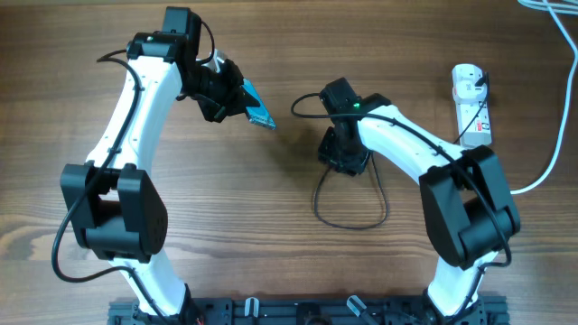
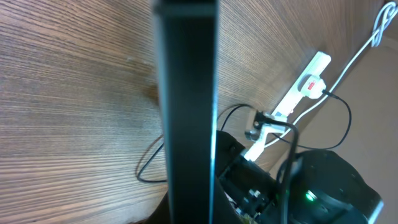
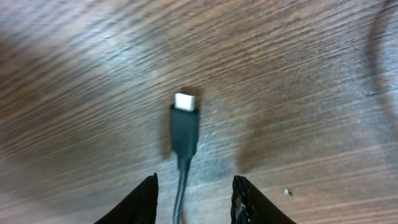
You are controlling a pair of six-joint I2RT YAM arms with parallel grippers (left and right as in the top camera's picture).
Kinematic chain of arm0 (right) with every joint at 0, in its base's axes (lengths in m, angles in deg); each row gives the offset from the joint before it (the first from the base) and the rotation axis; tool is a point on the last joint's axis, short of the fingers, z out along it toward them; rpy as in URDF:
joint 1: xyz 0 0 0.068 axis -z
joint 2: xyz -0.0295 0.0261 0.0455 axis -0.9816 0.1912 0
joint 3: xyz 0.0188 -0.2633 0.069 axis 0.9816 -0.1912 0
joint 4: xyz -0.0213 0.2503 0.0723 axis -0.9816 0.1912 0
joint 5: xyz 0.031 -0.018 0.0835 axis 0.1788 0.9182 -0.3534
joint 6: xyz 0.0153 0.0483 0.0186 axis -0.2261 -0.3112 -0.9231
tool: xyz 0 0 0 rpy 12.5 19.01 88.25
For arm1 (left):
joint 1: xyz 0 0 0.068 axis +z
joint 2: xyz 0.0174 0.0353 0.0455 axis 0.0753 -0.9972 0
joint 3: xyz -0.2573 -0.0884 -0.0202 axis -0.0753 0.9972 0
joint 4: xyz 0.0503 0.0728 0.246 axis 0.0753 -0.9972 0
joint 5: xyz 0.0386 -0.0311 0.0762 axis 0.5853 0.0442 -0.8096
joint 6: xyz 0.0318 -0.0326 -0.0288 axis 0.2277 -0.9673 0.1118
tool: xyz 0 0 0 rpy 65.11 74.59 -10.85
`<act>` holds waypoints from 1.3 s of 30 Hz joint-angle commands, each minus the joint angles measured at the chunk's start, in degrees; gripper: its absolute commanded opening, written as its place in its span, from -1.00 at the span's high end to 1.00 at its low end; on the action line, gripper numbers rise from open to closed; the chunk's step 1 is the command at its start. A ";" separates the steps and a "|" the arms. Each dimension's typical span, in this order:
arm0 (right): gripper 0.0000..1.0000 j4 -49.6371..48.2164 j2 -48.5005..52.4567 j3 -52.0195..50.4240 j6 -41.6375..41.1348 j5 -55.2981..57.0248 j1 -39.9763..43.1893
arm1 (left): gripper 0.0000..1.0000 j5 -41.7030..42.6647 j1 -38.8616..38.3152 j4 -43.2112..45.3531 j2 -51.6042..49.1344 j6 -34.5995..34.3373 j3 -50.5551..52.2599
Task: Plug charger to phone and switch on socket
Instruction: 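Lower the open right gripper around the USB-C plug end of the cable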
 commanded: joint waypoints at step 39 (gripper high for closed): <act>0.53 4.94 3.56 1.01 -5.03 4.87 -2.49 | 0.92 0.28 -0.07 0.24 1.90 1.11 -0.07</act>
